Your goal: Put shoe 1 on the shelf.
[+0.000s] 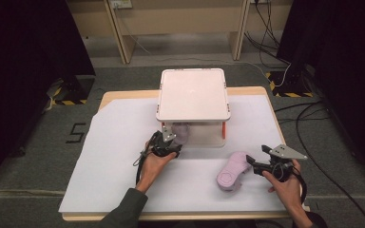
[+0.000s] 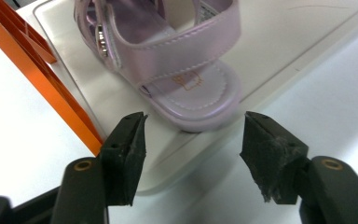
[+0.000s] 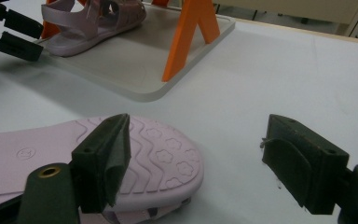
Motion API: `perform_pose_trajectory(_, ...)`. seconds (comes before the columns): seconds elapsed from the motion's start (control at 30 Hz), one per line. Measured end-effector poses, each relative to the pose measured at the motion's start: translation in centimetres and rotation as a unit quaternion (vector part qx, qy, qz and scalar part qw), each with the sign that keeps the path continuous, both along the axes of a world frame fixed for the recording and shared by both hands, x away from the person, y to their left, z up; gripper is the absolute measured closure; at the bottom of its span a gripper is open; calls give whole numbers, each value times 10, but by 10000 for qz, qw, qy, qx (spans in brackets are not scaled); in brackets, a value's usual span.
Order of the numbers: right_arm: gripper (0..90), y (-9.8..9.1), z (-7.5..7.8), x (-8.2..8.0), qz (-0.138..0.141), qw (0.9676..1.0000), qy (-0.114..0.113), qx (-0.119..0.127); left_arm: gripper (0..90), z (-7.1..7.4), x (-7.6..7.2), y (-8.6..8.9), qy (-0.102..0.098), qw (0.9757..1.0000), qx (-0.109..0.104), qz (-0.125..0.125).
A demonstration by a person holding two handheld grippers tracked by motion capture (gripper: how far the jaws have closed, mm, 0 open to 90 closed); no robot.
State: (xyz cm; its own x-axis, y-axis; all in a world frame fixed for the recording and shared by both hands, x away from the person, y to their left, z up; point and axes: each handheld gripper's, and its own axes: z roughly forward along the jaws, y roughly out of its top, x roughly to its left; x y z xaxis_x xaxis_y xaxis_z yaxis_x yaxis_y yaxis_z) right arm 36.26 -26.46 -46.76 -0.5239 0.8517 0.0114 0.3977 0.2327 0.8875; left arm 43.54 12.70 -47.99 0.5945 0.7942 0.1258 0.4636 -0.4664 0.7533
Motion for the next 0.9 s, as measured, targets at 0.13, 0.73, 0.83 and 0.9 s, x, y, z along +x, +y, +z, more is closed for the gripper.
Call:
perform_pose_trajectory(0.13,240,-1,2,-1,-32,10000,-52,61,359,3,-10,1,-47,10000,-34,-64)
perform_pose_trajectory(0.73,248,8,13,-22,240,9984,-88,495,262,17,-88,42,-191,9934,-1092,-288)
perform_pose_trajectory(0.83,244,7,14,-29,280,9979,-42,578,256,15,-97,51,-221,9931,-1125,-252)
perform_pose_trajectory(0.9,244,6,13,-33,334,9977,16,584,255,10,-103,57,-256,9935,-1099,-166)
